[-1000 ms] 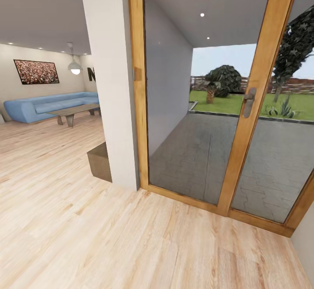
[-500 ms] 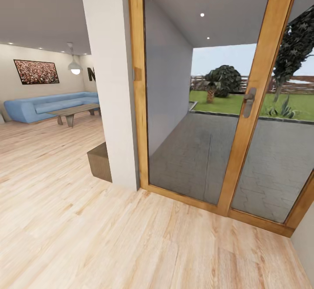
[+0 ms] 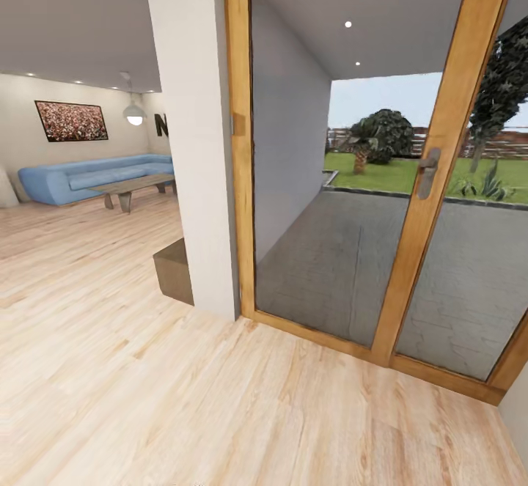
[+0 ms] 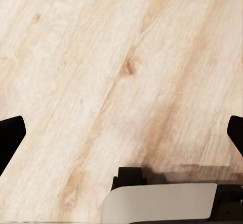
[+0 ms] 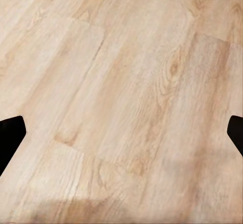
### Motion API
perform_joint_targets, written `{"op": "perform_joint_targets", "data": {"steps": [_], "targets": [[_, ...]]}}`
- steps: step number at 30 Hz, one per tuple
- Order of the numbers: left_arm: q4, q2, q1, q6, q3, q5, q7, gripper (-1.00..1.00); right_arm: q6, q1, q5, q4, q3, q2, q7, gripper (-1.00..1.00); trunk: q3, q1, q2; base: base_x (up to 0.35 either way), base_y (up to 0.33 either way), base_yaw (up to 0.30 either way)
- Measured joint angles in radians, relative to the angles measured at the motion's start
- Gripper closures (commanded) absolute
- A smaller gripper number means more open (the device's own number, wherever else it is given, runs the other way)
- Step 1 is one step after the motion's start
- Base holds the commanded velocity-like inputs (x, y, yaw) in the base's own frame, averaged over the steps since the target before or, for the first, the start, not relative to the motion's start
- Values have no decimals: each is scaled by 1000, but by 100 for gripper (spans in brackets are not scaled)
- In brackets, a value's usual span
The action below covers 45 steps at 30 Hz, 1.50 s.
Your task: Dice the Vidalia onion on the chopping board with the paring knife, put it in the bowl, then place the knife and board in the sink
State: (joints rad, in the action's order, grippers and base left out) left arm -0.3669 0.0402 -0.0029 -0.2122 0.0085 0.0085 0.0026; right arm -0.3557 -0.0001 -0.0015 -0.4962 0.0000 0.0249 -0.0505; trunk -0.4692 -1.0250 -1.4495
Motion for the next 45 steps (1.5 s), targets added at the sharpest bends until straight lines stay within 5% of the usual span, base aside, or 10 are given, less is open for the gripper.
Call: {"op": "perform_joint_targets", "data": {"steps": [19, 26, 35, 45], "targets": [[1, -2, 0, 0, -2, 0, -2, -100, -4, 0, 4, 26, 4, 2, 2, -100, 0, 0, 0, 0, 0, 277], [3, -2, 0, 0, -2, 0, -4, -100, -75, 0, 12, 21, 7, -17, 5, -100, 0, 0, 0, 0, 0, 276], [1, -1, 0, 0, -2, 0, -4, -100, -84, -5, 182, -6, 15, -12, 4, -100, 0, 0, 0, 0, 0, 274], [-1, 2, 0, 0, 0, 1, -1, -100, -83, -6, 187, -15, 13, 18, 0, -100, 0, 0, 0, 0, 0, 275]]}}
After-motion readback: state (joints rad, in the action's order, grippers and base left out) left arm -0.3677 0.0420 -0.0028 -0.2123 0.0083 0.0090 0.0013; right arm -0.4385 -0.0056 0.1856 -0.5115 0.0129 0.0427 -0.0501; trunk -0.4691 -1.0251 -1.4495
